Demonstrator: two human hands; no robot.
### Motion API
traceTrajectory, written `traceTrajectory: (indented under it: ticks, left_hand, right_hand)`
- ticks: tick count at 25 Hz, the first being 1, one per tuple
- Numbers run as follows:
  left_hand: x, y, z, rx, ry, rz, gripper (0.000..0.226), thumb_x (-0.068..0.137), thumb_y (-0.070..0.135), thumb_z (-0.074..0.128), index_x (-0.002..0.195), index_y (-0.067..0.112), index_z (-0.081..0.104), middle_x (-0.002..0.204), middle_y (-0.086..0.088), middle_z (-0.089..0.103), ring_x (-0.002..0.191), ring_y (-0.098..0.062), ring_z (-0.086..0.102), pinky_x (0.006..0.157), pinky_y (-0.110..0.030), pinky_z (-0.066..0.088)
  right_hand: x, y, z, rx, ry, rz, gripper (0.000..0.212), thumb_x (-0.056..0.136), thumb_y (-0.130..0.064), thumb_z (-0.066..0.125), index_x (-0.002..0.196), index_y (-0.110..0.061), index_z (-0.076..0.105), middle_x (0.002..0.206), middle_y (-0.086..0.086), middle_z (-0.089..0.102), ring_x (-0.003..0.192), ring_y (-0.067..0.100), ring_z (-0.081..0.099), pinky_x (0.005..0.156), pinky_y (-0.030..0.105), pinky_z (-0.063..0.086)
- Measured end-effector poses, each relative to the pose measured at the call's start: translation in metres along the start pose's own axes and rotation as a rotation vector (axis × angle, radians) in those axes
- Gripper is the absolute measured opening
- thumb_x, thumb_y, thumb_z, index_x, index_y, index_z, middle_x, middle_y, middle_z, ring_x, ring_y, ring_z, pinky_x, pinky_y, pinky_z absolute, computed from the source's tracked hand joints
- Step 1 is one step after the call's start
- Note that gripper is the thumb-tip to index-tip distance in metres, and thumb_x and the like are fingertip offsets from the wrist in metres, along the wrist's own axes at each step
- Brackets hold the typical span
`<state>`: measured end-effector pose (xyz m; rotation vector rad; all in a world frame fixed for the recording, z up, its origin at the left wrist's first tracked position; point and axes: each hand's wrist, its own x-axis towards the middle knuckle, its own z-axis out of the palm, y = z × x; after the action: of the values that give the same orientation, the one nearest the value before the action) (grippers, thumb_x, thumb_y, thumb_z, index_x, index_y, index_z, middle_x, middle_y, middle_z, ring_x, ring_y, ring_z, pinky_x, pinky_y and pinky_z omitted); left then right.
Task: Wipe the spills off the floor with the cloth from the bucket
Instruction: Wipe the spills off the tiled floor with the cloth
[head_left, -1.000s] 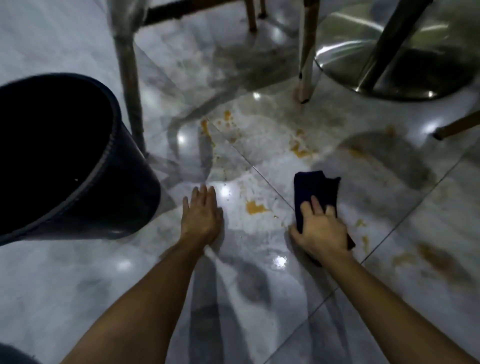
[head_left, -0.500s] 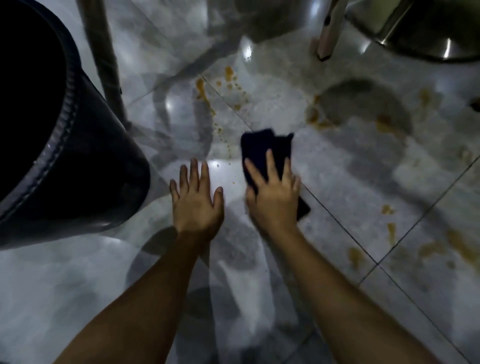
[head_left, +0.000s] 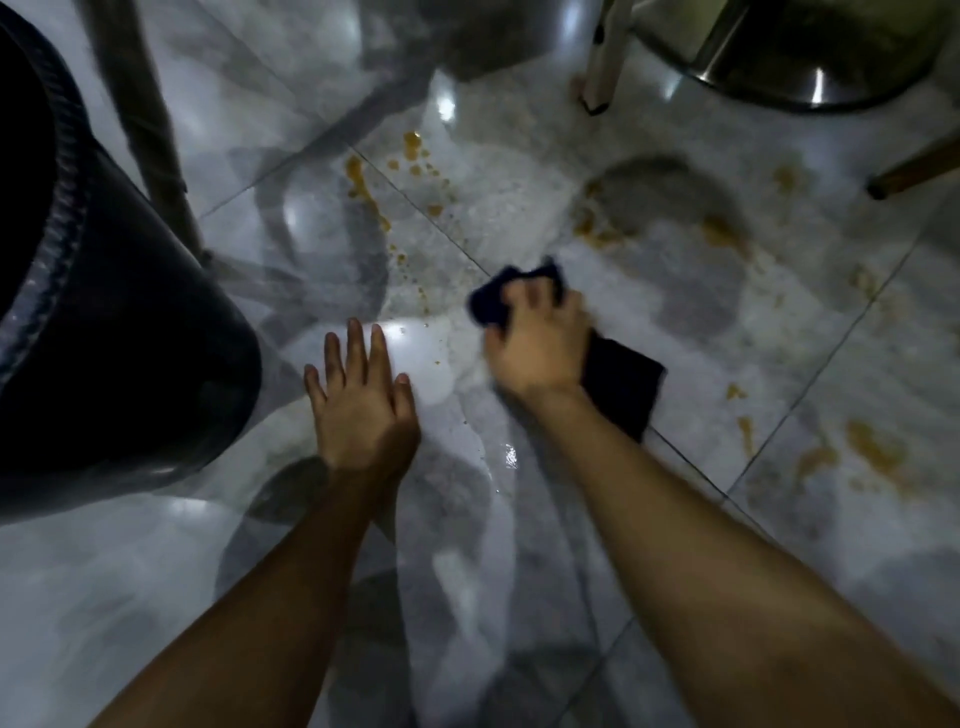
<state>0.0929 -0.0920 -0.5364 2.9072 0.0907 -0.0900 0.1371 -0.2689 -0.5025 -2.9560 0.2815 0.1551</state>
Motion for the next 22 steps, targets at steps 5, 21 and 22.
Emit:
traceTrajectory:
  ticks: [5, 21, 22]
  left_hand:
    - [0.007, 0.031, -0.010, -0.108, 0.037, 0.013, 0.059, 0.081, 0.025, 0.040, 0.138, 0.009, 0.045, 0.152, -0.014, 0.037, 0.143, -0.030, 0.026, 0.116, -0.057, 0.005]
    - [-0.033, 0.206, 0.054, -0.039, -0.141, 0.606, 0.063, 0.093, 0.045, 0.025, 0.151, 0.021, 0.020, 0.161, -0.008, 0.014, 0.148, -0.027, 0.010, 0.118, -0.047, 0.002]
    - [-0.035, 0.206, 0.055, -0.030, -0.133, 0.612, 0.062, 0.093, 0.046, 0.024, 0.151, 0.022, 0.020, 0.161, -0.007, 0.015, 0.148, -0.027, 0.011, 0.118, -0.047, 0.004]
  right_hand:
    - [-0.131, 0.010, 0.023, 0.020, -0.029, -0.236, 0.047, 0.081, -0.045, 0.052, 0.126, -0.035, 0.052, 0.134, 0.002, 0.054, 0.109, 0.031, 0.051, 0.085, 0.041, 0.047]
    - [-0.254, 0.234, -0.009, -0.092, -0.091, 0.008, 0.068, 0.081, -0.049, 0.043, 0.146, -0.045, 0.025, 0.157, 0.001, 0.031, 0.125, 0.041, 0.048, 0.088, 0.050, 0.049]
    - [-0.275, 0.255, -0.015, -0.086, -0.082, 0.105, 0.066, 0.080, -0.047, 0.044, 0.145, -0.045, 0.030, 0.156, 0.000, 0.035, 0.124, 0.040, 0.051, 0.086, 0.050, 0.049]
